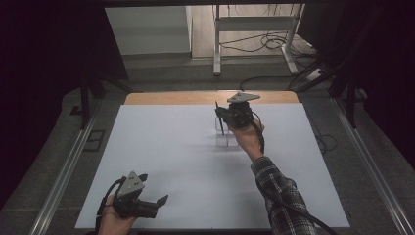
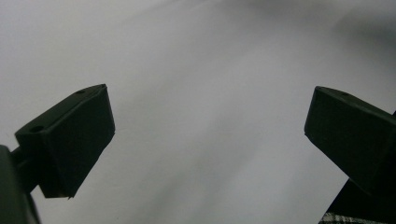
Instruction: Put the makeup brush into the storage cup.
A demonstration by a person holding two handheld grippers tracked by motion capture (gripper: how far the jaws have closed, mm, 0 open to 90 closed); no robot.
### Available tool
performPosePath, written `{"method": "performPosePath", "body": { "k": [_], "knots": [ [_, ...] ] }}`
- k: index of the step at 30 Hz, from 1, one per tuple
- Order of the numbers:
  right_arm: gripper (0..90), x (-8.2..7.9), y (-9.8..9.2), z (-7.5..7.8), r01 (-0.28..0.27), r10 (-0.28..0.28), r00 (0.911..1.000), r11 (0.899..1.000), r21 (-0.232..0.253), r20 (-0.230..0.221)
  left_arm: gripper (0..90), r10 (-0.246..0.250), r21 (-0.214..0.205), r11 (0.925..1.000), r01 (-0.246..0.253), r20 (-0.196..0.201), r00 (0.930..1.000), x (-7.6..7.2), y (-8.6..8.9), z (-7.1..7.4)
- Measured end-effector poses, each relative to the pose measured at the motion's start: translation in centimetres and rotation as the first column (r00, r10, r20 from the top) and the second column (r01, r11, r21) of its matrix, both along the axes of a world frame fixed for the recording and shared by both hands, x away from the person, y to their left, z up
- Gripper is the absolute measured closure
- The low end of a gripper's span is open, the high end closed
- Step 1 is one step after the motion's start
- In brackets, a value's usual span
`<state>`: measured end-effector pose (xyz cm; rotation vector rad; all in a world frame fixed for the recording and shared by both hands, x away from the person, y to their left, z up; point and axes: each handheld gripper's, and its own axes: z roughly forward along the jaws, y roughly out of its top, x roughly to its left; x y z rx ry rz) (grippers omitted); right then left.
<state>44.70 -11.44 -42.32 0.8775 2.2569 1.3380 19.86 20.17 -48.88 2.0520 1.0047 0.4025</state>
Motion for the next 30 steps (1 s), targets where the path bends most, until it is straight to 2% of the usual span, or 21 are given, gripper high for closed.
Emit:
{"method": "performPosePath", "body": {
  "k": [16,17,18,19,20,21,22,23,24,25,26,27,30],
  "knots": [
    [82.6,0.2,-0.2,-1.4,0.018,-0.018,0.9993,1.0,-0.021,-0.031,2.4,-0.003,0.0,1.0,0.003,-0.002,1.0,0.0,-0.1,-0.1],
    [78.0,0.2,-0.2,-1.4,0.013,-0.014,0.9995,1.0,-0.019,-0.03,2.4,-0.005,0.001,1.0,0.005,-0.003,1.0,0.0,-0.1,-0.1],
    [78.0,0.2,-0.2,-1.4,0.013,-0.014,0.9995,1.0,-0.019,-0.03,2.4,-0.005,0.001,1.0,0.005,-0.003,1.0,0.0,-0.1,-0.1],
    [64.7,0.2,-0.1,-1.4,0.016,-0.016,0.9995,1.0,-0.018,-0.028,2.4,-0.005,0.001,1.0,0.005,-0.004,1.0,0.0,-0.1,-0.1],
    [64.7,0.2,-0.1,-1.4,0.016,-0.016,0.9995,1.0,-0.018,-0.028,2.4,-0.005,0.001,1.0,0.005,-0.004,1.0,0.0,-0.1,-0.1],
    [44.1,0.4,0.1,-1.4,0.016,-0.016,0.9994,1.0,-0.013,-0.031,2.4,-0.005,0.002,1.0,0.005,-0.004,1.0,0.0,-0.1,-0.1],
    [44.1,0.4,0.1,-1.4,0.016,-0.016,0.9994,1.0,-0.013,-0.031,2.4,-0.005,0.002,1.0,0.005,-0.004,1.0,0.0,-0.1,-0.1],
    [25.7,0.8,0.3,-1.4,0.013,-0.013,0.999,1.0,-0.01,-0.042,2.4,-0.006,0.003,1.0,0.006,-0.004,1.0,0.0,-0.1,-0.1],
    [25.7,0.8,0.3,-1.4,0.013,-0.013,0.999,1.0,-0.01,-0.042,2.4,-0.006,0.003,1.0,0.006,-0.004,1.0,0.0,-0.1,-0.1],
    [5.5,0.9,0.5,-1.4,0.018,-0.018,0.9992,1.0,0.005,-0.035,2.4,-0.006,0.003,1.0,0.006,-0.004,1.0,0.0,-0.1,-0.1],
    [5.5,0.9,0.5,-1.4,0.018,-0.018,0.9992,1.0,0.005,-0.035,2.4,-0.006,0.003,1.0,0.006,-0.004,1.0,0.0,-0.1,-0.1],
    [0.0,1.1,0.7,-1.4,0.04,-0.039,0.9987,0.999,0.008,-0.032,2.4,-0.006,0.004,1.0,0.006,-0.005,1.0,0.0,-0.1,-0.1],
    [0.0,1.1,0.8,-1.5,0.068,-0.068,0.9975,0.998,-0.016,-0.017,2.4,-0.006,0.003,1.0,0.006,-0.005,1.0,0.0,-0.1,-0.1]
  ]
}}
